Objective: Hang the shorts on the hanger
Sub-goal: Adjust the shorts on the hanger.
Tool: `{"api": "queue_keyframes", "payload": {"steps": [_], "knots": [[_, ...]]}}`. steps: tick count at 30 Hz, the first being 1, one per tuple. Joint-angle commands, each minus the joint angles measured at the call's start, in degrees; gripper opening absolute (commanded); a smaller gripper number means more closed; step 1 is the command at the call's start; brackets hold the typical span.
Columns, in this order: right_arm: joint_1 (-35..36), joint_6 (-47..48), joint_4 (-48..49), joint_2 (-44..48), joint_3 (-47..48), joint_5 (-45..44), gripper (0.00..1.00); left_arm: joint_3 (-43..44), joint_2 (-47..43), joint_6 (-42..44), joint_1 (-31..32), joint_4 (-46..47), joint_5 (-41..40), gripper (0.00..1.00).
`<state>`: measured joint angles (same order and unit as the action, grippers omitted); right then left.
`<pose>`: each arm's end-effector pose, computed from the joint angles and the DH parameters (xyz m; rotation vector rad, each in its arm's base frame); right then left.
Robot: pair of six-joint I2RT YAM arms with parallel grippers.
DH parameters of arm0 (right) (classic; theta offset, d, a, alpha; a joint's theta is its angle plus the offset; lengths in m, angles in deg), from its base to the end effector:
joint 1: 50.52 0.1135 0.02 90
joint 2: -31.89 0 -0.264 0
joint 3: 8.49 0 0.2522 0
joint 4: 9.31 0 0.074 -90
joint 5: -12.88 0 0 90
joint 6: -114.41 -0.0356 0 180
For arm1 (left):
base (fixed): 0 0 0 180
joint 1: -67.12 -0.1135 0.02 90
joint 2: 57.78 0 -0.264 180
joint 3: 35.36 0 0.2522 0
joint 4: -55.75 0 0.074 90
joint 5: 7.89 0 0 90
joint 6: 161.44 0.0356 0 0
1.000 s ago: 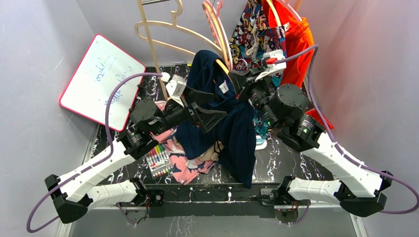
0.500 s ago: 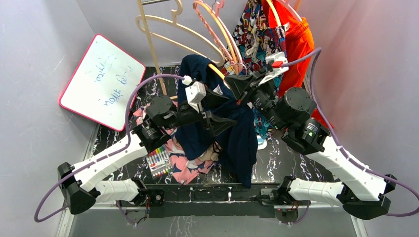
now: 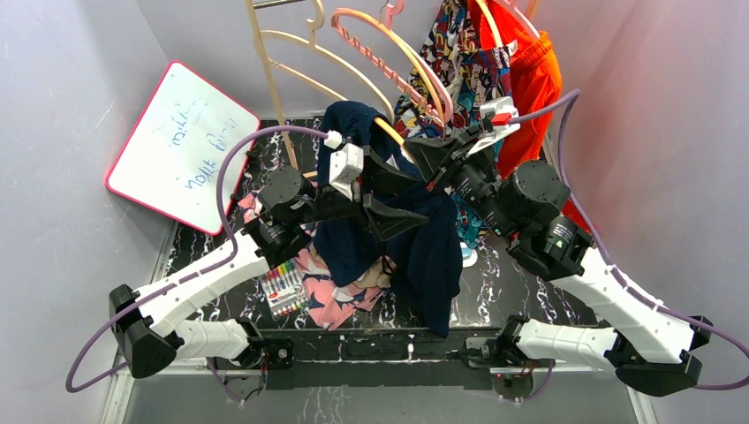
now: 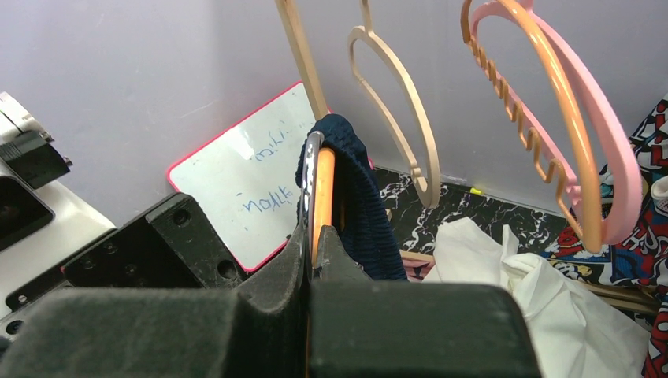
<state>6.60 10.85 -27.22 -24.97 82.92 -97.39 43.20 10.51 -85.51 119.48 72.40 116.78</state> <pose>0.1115 0.1498 0.5083 -0.1937 1.3305 0.8247 0.1443 -0.2203 0.4505 0.9376 0.9022 -1.3380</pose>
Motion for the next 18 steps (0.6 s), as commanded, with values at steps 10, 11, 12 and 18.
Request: {"api": "queue_keyframes", "payload": {"steps": [10,11,12,18], "knots": [[0.08,-2.08,9.57,1.02,0.91,0.79,0.0,3.03,2.9,-0.24,1.83,4.73,3.02,0.36],[0.08,-2.14,9.67,0.93,0.91,0.59,0.0,3.17,3.09,-0.3,2.06,4.78,3.28,0.33],[0.04,-2.11,9.74,0.79,1.02,0.46,0.0,3.29,3.34,-0.39,2.32,4.76,3.49,0.3],[0.09,-2.17,9.06,0.15,1.24,-1.32,0.0,4.56,4.44,-0.97,4.92,5.17,4.56,0.21]]}}
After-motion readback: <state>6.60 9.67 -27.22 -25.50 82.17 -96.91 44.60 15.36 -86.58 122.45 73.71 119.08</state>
